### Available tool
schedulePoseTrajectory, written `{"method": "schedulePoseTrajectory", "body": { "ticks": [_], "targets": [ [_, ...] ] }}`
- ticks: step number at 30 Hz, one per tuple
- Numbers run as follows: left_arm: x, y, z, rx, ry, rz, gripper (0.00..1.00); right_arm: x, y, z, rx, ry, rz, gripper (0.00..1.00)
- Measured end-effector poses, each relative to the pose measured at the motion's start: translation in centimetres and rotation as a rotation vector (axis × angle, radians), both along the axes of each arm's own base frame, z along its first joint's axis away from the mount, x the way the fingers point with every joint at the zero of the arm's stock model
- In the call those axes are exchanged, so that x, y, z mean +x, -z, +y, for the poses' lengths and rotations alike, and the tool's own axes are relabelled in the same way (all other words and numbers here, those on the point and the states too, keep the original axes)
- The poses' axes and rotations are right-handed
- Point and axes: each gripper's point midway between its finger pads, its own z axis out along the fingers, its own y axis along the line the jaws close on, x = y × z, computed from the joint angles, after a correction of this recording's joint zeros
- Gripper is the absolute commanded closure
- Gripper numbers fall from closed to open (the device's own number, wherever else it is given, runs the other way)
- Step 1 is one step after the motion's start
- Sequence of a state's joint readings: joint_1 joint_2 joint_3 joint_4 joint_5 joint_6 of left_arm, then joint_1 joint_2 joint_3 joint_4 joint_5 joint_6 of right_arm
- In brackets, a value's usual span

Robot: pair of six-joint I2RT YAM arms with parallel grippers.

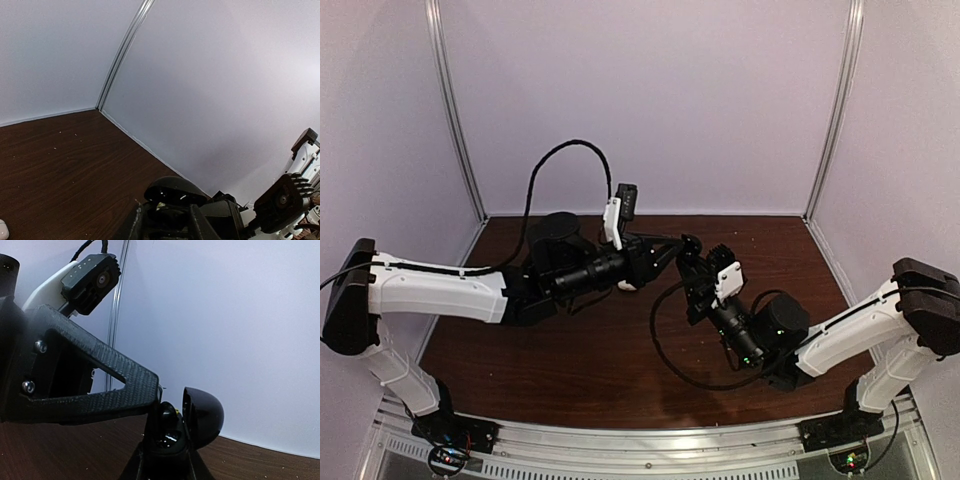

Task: Insert the wireless bluetooth earbuds into the charging case
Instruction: Insert the left earbud into the left side groove of the charging case.

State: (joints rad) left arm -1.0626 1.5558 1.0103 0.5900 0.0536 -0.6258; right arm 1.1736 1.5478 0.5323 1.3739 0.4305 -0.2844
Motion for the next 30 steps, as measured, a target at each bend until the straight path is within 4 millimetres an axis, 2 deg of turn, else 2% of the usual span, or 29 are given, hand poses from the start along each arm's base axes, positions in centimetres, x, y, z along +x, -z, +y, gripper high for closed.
{"method": "schedulePoseTrajectory", "body": {
  "ticks": [6, 13, 26, 30],
  "targets": [
    [0.21, -0.18, -0.14, 0.031, -0.004, -0.016, 0.65, -0.02, -0.11, -0.04, 0.007, -0.001, -0.001, 1.00],
    [0.12, -0.25, -0.31, 0.052, 0.015, -0.031, 0.57, -0.13, -0.33, -0.01, 0.017, -0.008, -0.006, 1.00],
    [-0.13, 0.44, -0.58, 0.091, 0.049, -0.048, 0.50, -0.30, -0.86, -0.11, 0.054, -0.019, -0.009, 1.00],
    [-0.14, 0.54, -0.57, 0.102, 0.053, -0.062, 0.43, -0.31, -0.84, -0.08, 0.058, -0.023, -0.005, 1.00]
  ]
}}
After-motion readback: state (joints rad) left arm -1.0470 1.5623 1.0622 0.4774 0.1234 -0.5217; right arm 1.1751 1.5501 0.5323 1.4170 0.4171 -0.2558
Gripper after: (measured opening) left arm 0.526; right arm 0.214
